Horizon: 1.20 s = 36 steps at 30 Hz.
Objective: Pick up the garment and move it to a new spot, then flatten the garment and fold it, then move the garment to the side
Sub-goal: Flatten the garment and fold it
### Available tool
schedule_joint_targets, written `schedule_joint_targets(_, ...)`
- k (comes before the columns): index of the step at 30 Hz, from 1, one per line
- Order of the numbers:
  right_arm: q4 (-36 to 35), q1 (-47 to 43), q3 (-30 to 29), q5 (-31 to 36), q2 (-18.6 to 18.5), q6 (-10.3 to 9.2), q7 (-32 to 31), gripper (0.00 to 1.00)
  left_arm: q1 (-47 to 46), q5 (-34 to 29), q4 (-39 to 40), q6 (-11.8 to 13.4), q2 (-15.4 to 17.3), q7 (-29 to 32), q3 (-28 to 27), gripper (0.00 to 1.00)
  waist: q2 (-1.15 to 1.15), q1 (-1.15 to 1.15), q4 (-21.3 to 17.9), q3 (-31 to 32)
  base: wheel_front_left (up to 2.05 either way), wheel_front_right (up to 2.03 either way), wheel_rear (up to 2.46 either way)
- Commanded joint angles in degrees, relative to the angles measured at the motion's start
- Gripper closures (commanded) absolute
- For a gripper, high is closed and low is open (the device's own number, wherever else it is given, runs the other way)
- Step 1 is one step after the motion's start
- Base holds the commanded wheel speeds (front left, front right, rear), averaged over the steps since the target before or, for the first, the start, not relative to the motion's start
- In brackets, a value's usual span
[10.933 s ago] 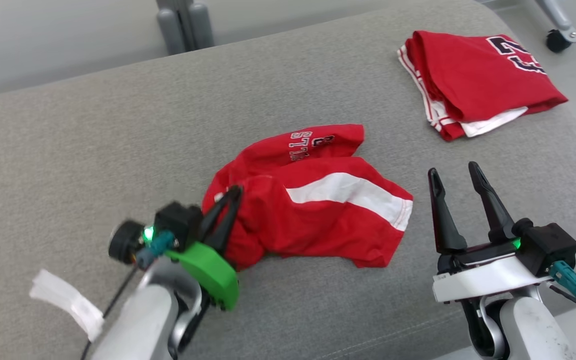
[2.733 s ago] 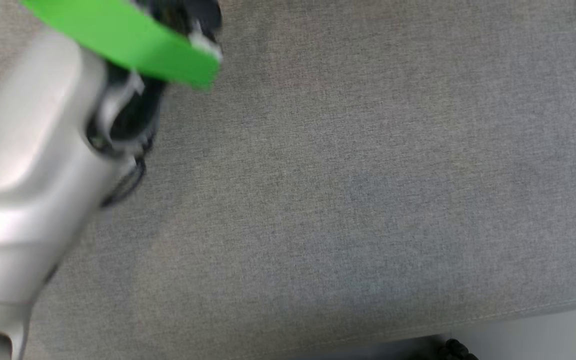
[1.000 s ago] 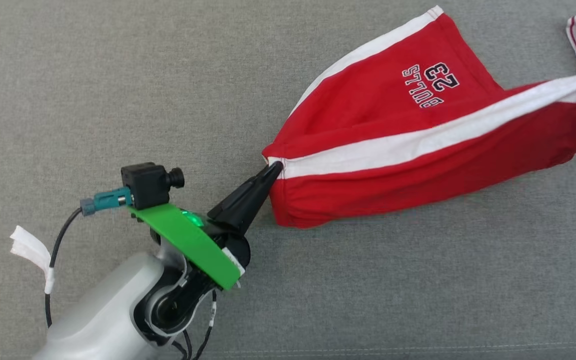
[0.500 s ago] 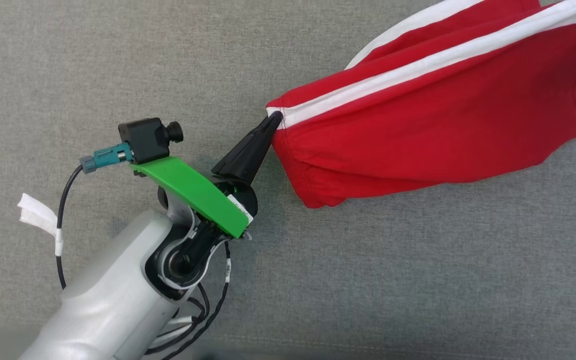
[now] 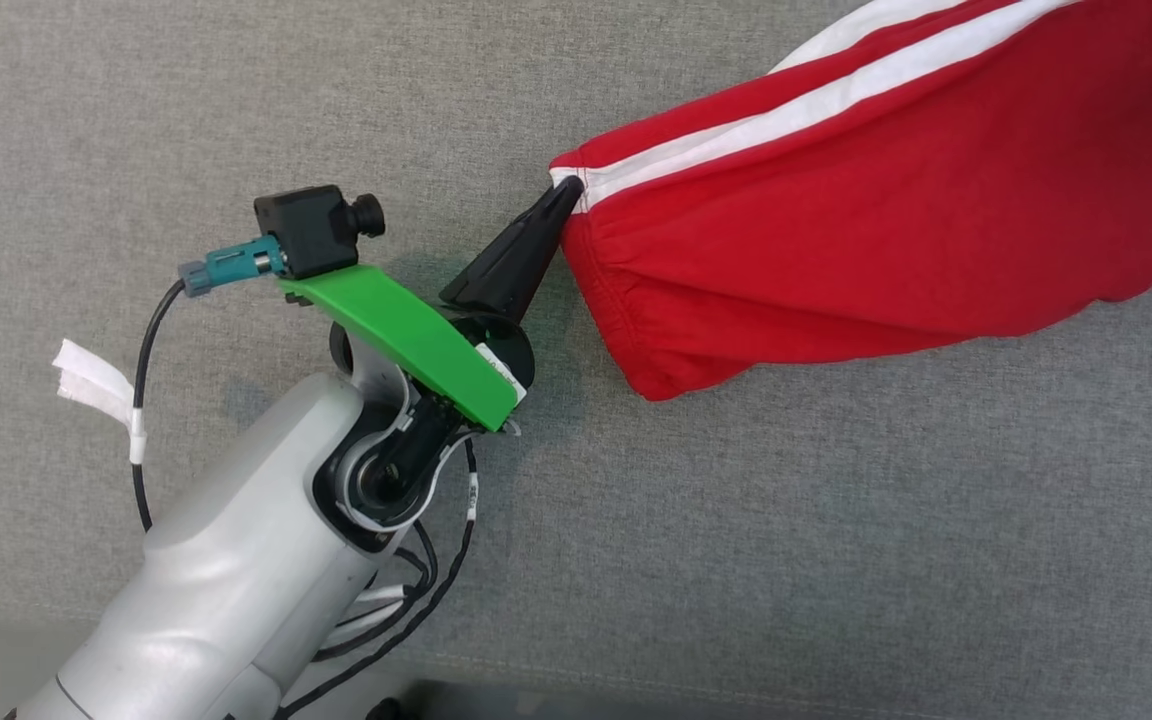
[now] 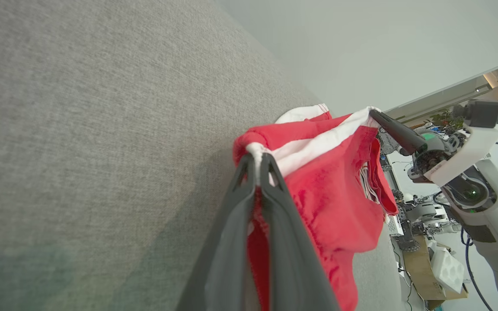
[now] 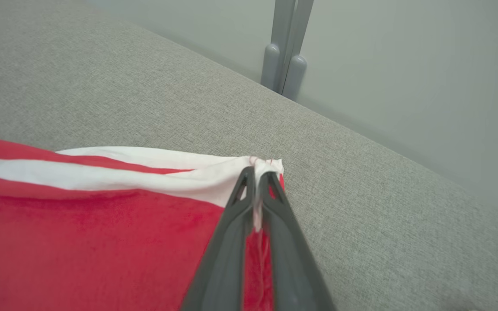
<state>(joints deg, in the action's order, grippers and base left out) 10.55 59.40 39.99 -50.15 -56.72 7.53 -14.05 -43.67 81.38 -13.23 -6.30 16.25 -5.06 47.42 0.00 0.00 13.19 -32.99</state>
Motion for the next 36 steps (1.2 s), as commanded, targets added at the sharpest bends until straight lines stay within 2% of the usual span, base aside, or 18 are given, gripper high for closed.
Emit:
schedule_joint_targets(1,1.20,1.36,0.81,0.44,0.39,-0.10,1.48,0.00,-1.00,-0.54,-0.41,-0.31,-0.11,0.22,0.06,0.58,0.00,0.00,-0.01,0.06,0.00,0.00,0.00)
schedule_joint_targets(2,1.97,1.79,1.36,0.22,0.73,-0.10,2.30,0.00,-1.01,-0.70,-0.65,-0.33,-0.12,0.27,0.19,0.51,0.00,0.00,-0.08,0.21,0.00,0.00,0.00)
schedule_joint_targets(3,2.91,2.22,2.13,0.17,1.23,-0.10,3.47,0.00,-0.94,-0.72,-0.91,-0.42,-0.10,0.10,0.27,0.35,0.00,0.00,-0.22,0.54,0.00,0.00,0.00)
schedule_joint_targets(4,3.63,2.47,2.65,0.46,1.53,-0.10,4.68,0.00,-0.75,-0.75,-1.12,-0.48,-0.01,0.10,0.37,0.14,0.00,0.00,-0.39,0.89,0.00,0.00,0.00)
schedule_joint_targets(5,4.32,2.73,3.29,0.85,1.93,-0.10,6.61,0.00,-0.59,-1.31,-1.39,-0.55,0.33,-0.12,0.49,0.00,0.00,0.00,-0.62,1.42,0.00,0.00,0.00)
schedule_joint_targets(10,8.02,1.08,4.92,2.13,4.28,-0.10,17.00,0.00,1.79,-1.96,-2.85,0.22,1.25,-2.84,-0.31,0.00,0.00,0.00,-2.14,4.99,0.00,0.00,0.00)
schedule_joint_targets(13,10.32,-1.47,6.09,2.65,6.26,-0.10,23.38,0.00,3.36,-5.36,-2.90,1.27,2.55,-6.21,-0.07,0.00,0.00,0.00,-3.35,8.04,0.00,0.00,0.00)
schedule_joint_targets(17,12.90,-5.72,6.41,2.88,9.23,-0.10,27.97,0.00,6.85,-12.75,-2.80,5.62,4.20,-9.58,-0.83,0.00,0.00,0.00,-4.79,12.60,0.00,0.00,0.00)
schedule_joint_targets(19,13.68,-8.49,6.08,3.04,10.90,-0.10,28.86,0.00,9.25,-17.19,-2.15,8.48,4.56,-10.07,-2.00,0.00,0.00,0.00,-5.41,14.85,0.00,0.00,0.00)
schedule_joint_targets(23,13.66,-13.97,3.76,3.47,13.96,-0.10,29.32,0.00,16.53,-28.16,1.87,13.93,3.17,-10.07,-8.59,0.00,0.00,0.00,-6.31,18.93,0.00,0.00,0.00)
schedule_joint_targets(27,12.42,-20.91,-0.73,5.06,17.47,-0.10,29.23,0.00,24.71,-38.12,5.61,17.43,1.51,-10.04,-14.19,0.00,0.00,0.00,-7.25,23.05,0.00,0.00,0.00)
schedule_joint_targets(32,10.93,-28.38,-6.12,7.60,21.15,-0.10,29.25,0.00,33.64,-47.37,8.90,19.31,-0.83,-10.05,-19.45,0.00,0.00,0.00,-7.96,26.85,0.00,0.00,0.00)
schedule_joint_targets(36,9.74,-34.23,-9.68,9.59,23.80,-0.10,29.26,0.00,39.52,-52.90,10.90,19.28,-4.08,-10.05,-23.73,0.00,0.00,0.00,-7.70,28.68,0.00,0.00,0.00)
